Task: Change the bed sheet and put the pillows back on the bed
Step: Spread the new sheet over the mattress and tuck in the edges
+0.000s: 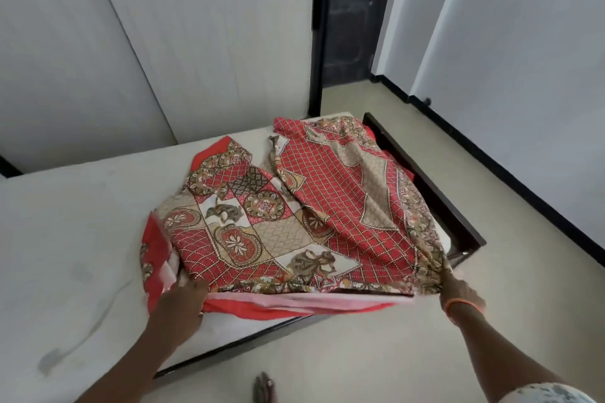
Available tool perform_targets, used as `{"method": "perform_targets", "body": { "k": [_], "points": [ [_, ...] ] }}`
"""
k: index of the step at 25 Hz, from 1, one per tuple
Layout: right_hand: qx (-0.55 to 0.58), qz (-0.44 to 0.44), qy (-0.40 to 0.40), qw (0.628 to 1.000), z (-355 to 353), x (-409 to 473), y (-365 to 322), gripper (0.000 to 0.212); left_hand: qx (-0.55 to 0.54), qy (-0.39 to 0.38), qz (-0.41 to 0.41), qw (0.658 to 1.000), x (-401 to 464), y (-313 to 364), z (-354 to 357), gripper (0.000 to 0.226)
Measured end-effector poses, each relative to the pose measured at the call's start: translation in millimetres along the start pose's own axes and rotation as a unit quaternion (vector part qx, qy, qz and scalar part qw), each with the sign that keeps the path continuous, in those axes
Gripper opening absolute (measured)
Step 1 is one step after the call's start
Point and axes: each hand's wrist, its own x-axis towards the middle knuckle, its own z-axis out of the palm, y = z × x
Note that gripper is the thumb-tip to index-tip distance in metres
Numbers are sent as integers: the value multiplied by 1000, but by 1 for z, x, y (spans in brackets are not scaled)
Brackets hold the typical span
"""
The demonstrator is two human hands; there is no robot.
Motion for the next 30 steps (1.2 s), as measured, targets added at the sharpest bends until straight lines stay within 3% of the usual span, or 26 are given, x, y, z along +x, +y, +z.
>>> {"method": "perform_targets", "body": {
  "k": [3, 5, 7, 9, 10, 12, 14, 17, 19, 21, 23, 24, 26, 28, 30],
  "points": [
    [10, -50, -102, 994, -5, -20, -26, 49, -5, -25, 13, 1000, -18, 15, 1, 42],
    [-10, -182, -126, 975, -10, -48, -73, 49, 4, -37, 13, 999, -22, 32, -3, 39],
    [44, -367, -176, 912, -18, -95, -136, 71, -1, -38, 18, 999, -21, 55, -10, 37],
    [72, -488, -232, 838, -20, -154, -201, 99, -39, -19, 26, 999, -20, 73, -16, 42],
    [48, -522, -198, 828, -16, -183, -225, 100, -75, -3, 25, 997, -18, 75, -20, 46],
    [35, -546, -61, 835, -10, -223, -261, 65, -142, 33, 11, 989, -18, 72, -32, 48],
    [54, -541, 62, 837, -10, -233, -274, 32, -108, 107, 35, 988, -22, 66, -44, 40],
    [65, -558, 127, 818, -27, -223, -281, 19, -19, 196, 81, 977, -27, 33, -51, 35],
    [87, -567, 146, 806, -40, -218, -292, 16, -46, 253, 1, 966, -19, -9, -53, 44],
    [109, -576, 158, 795, -50, -221, -309, 12, -78, 249, -86, 962, -4, -47, -55, 51],
    [163, -589, 179, 771, -55, -222, -328, 9, -138, 220, -203, 944, 14, -75, -56, 37],
    [196, -591, 187, 760, -55, -222, -342, 9, -199, 228, -298, 905, 24, -95, -52, 25],
    [250, -584, 188, 749, -54, -223, -372, 14, -313, 255, -460, 791, 40, -147, -35, 17],
    [265, -582, 195, 744, -54, -222, -403, 16, -449, 270, -528, 668, 51, -204, -22, 18],
    [254, -564, 198, 761, -51, -225, -434, 15, -604, 285, -541, 511, 64, -255, -26, 28]
  ]
}}
